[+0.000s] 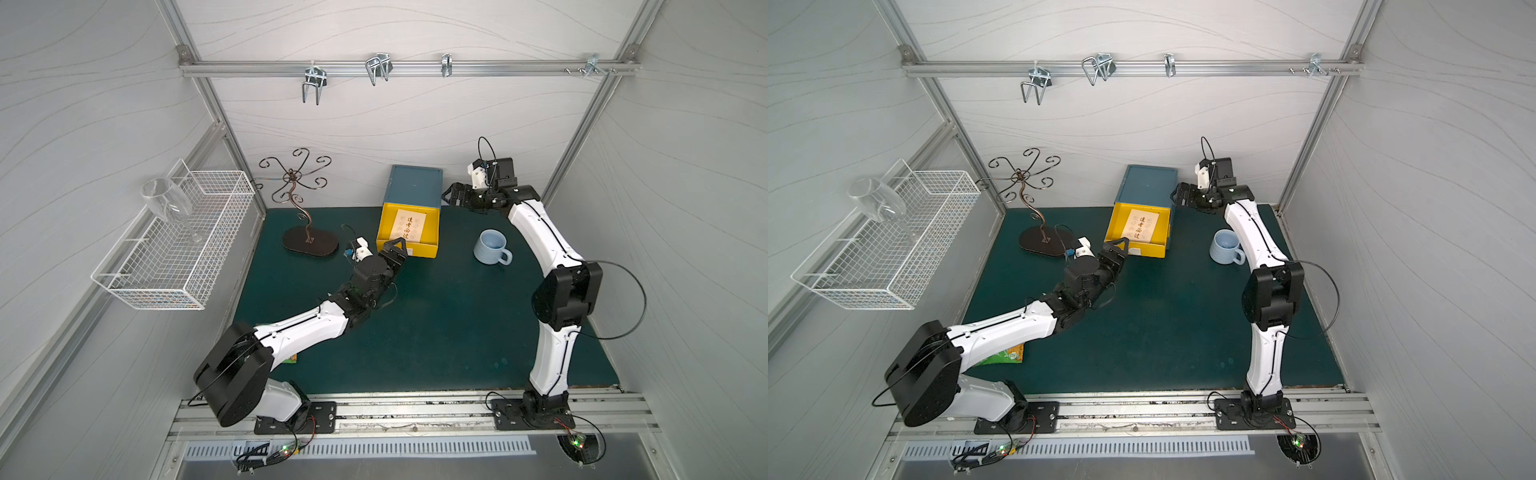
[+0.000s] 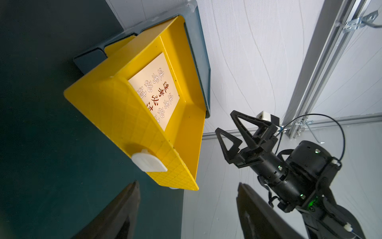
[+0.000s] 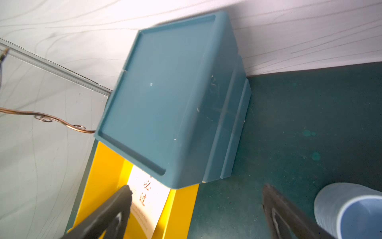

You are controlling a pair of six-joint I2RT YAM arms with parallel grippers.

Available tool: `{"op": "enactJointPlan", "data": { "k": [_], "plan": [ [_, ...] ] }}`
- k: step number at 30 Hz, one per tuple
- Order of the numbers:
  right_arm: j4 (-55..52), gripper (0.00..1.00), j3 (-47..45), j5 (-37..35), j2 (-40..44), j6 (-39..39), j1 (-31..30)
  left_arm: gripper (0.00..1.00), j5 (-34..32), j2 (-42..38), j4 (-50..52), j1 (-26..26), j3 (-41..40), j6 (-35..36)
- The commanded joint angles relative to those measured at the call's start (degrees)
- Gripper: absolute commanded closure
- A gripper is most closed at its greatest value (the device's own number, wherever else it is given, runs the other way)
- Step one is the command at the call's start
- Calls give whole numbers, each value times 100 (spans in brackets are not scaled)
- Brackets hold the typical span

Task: Take the postcards out of the drawer
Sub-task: Open the drawer in the storage box, then pick up the postcard from the drawer.

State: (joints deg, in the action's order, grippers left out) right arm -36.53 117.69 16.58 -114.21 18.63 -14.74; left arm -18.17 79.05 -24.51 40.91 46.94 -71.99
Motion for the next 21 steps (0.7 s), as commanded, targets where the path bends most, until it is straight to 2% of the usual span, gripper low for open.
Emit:
{"op": "enactJointPlan", "data": {
  "k": [1, 6, 10, 15, 21],
  "plan": [
    [-343, 1, -46, -6, 434, 36, -65, 21, 282, -315, 996, -300, 426, 1090],
    [-659, 1, -211, -286, 717, -25, -341, 21, 1319, -280, 2187, -1000, 1282, 2383],
    [-684, 2, -570, -542, 913, -228, -610, 21, 1857, 234, 3236, -1240, 2514, 3481],
    [-738, 17, -855, -636, 936, -222, -775, 22, 2432, 1415, 4751, -1331, 4550, 4530],
    [-777, 34, -866, -553, 742, -202, -858, 22, 2754, 2630, 5914, -1320, 6186, 5049]
  ]
}}
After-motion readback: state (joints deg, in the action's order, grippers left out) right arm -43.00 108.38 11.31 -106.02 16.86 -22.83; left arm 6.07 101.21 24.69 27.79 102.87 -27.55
